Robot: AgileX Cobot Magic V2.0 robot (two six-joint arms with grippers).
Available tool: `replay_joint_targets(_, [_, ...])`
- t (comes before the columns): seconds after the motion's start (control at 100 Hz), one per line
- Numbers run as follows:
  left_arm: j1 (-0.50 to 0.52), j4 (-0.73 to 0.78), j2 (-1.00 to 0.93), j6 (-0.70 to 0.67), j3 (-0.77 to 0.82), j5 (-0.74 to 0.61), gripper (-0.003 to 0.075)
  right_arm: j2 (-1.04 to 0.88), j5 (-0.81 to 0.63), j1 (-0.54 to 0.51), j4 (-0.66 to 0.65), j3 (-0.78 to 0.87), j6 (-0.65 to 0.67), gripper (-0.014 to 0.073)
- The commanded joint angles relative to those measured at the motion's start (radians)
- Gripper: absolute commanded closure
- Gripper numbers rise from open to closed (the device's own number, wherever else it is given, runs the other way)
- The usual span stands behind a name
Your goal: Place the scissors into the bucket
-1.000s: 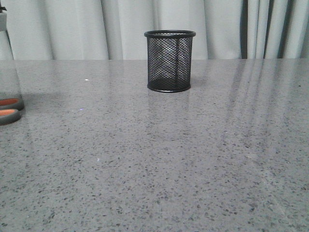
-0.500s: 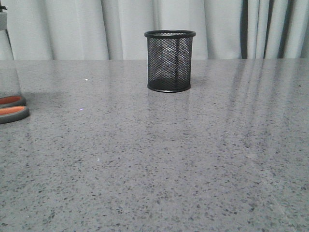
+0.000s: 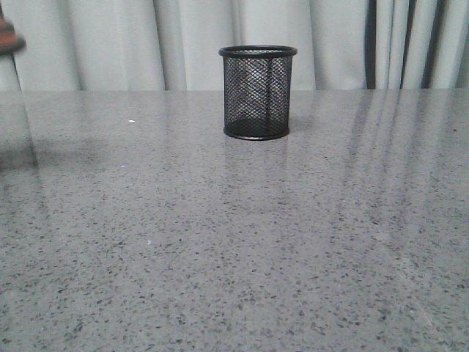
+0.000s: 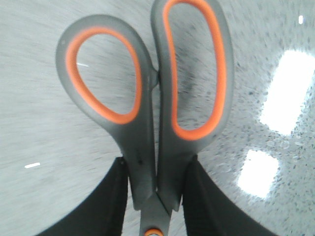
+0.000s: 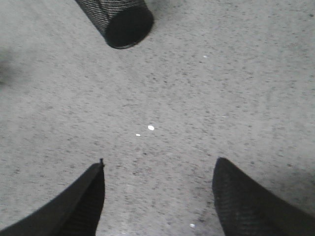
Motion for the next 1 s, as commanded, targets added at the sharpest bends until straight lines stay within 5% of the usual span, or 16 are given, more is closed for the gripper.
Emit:
replay_joint_targets(0.0, [-0.039, -0.03, -0.105, -0.032, -0.058, -0.015, 0.0741, 0.006, -0.07, 0.002, 0.104, -0.033, -0.047, 0.0168])
replay_joint_targets(0.31, [-0.3, -0.03, -0.241, -0.184, -0.142, -0.112, 0.0741, 0.021, -0.08, 0.002, 0.805, -0.033, -0.446, 0.0168])
replay_joint_targets(0.52, [-0.475, 0.0, -0.222, -0.28, -0.148, -0.136, 0.0741, 0.085, 0.036, 0.002, 1.104, -0.033, -0.646, 0.0168])
replay_joint_targets(0.66, [-0.578, 0.053, -0.197, -0.325, -0.148, -0.167, 0.0741, 0.136, 0.103, 0.002, 1.208, -0.035, -0.692, 0.0168])
replay_joint_targets(0.99, [-0.737, 0.057, -0.118, -0.432, -0.148, -0.285, 0.0741, 0.222, 0.176, 0.002, 1.204, -0.136, -0.735, 0.0168])
